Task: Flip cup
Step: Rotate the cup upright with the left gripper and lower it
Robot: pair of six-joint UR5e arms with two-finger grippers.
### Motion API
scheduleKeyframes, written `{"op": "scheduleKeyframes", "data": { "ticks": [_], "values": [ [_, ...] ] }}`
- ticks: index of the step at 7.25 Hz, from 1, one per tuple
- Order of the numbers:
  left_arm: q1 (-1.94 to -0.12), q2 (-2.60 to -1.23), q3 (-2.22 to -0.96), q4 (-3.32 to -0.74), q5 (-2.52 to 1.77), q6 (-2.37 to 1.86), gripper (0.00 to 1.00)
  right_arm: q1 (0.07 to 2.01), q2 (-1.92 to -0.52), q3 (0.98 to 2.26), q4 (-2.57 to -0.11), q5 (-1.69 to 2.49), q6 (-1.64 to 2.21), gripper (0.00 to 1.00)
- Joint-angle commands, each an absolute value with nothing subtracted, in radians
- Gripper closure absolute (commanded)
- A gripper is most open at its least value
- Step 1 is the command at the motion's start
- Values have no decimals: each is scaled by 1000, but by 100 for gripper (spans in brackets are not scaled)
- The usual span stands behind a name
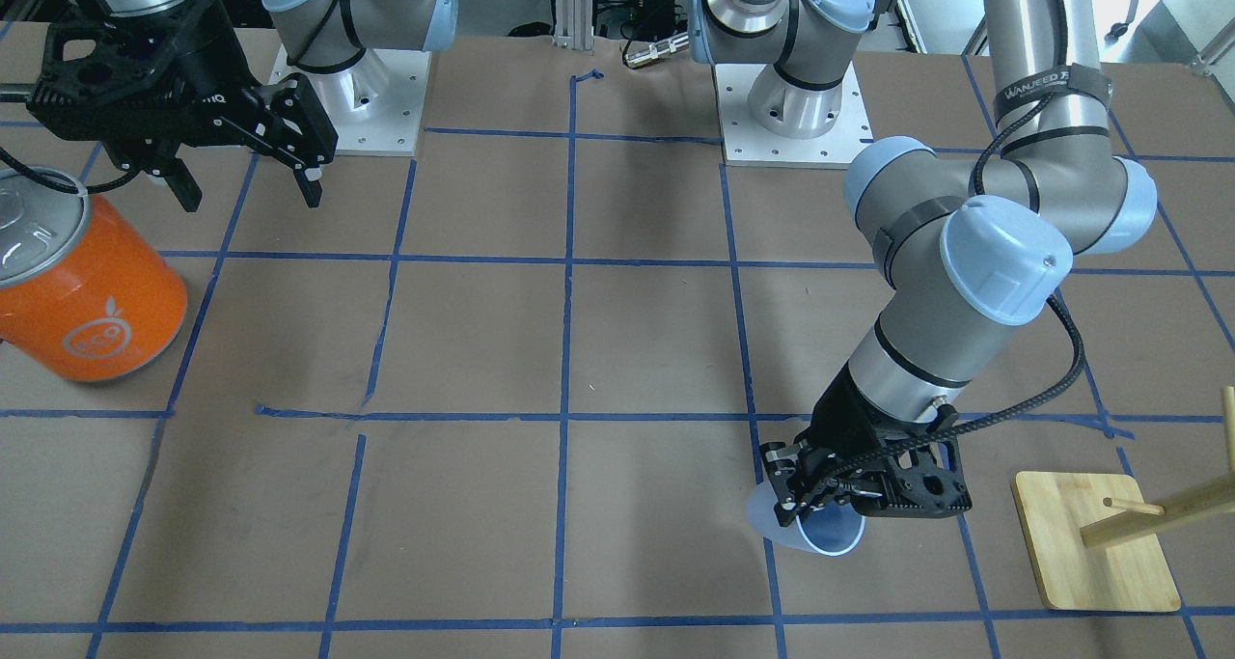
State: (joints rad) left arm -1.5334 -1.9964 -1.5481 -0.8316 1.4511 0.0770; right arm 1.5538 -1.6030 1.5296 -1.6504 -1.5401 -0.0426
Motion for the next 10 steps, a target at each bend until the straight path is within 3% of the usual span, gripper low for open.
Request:
{"op": "scheduleKeyframes", "data": {
  "ticks": [1,3,5,10],
  "values": [
    [-1536,-2040,-1558,-815,1666,309,100,1552,-1603,1529,-1652,-1540,-23,0],
    [-1534,-2083,-1595,-702,1674,313,100,1554,-1603,1531,-1652,-1540,15,0],
    [-1519,-2063,-1722,-521,1675,322,100,1554,-1611,1531,-1638,-1546,95,0],
    [-1496,-2031,-1759,-518,1642,305,100,1555,-1609,1531,-1649,-1568,46,0]
  ]
}}
